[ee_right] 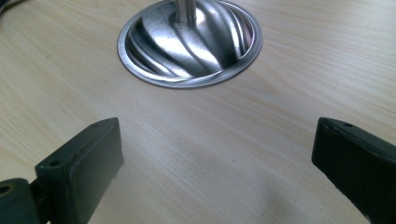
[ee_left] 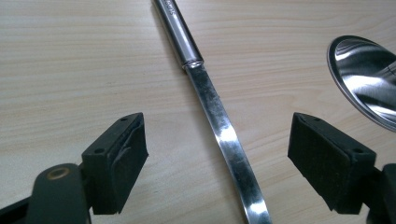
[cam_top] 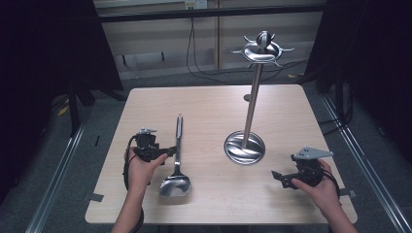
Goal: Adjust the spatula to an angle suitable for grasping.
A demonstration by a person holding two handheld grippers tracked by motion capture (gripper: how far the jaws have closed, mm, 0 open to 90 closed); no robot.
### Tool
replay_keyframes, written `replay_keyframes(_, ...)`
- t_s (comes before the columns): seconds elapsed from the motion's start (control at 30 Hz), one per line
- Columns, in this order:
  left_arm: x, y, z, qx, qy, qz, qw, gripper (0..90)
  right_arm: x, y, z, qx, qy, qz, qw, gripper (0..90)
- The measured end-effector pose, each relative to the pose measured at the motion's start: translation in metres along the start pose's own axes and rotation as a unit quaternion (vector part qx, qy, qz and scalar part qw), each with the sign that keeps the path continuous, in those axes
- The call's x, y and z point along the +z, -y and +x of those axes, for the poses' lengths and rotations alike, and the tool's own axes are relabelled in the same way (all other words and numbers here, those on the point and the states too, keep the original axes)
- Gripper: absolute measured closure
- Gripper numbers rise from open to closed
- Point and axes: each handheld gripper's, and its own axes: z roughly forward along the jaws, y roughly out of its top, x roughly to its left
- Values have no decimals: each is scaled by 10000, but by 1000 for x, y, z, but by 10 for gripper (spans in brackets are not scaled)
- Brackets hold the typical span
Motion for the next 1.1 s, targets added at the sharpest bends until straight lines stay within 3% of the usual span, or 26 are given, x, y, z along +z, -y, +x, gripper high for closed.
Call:
replay_keyframes(0.4, 5, 0, -5, 42, 33, 166, 9998, 192, 0, 0, -3, 104, 18, -31, 9999, 20)
replay_keyframes(0.67, 14, -4, -13, 282, -100, 528, 9982, 197, -3, 0, -6, 148, 22, -84, 9999, 21)
replay_keyframes(0.77, 17, -7, -13, 202, -78, 523, 9984, 200, -5, 0, -8, 179, 16, -102, 9998, 21)
replay_keyframes(0.9, 24, -9, -14, 183, -195, 667, 9974, 213, -2, 0, -8, 204, 14, -78, 9998, 21)
replay_keyframes(1.0, 28, -7, -14, 46, -210, 732, 9971, 230, -1, -2, -7, 165, -31, -73, 9998, 22)
replay_keyframes(1.1, 29, -6, -15, 93, -236, 854, 9960, 246, -1, -2, -6, 147, -34, -100, 9998, 22)
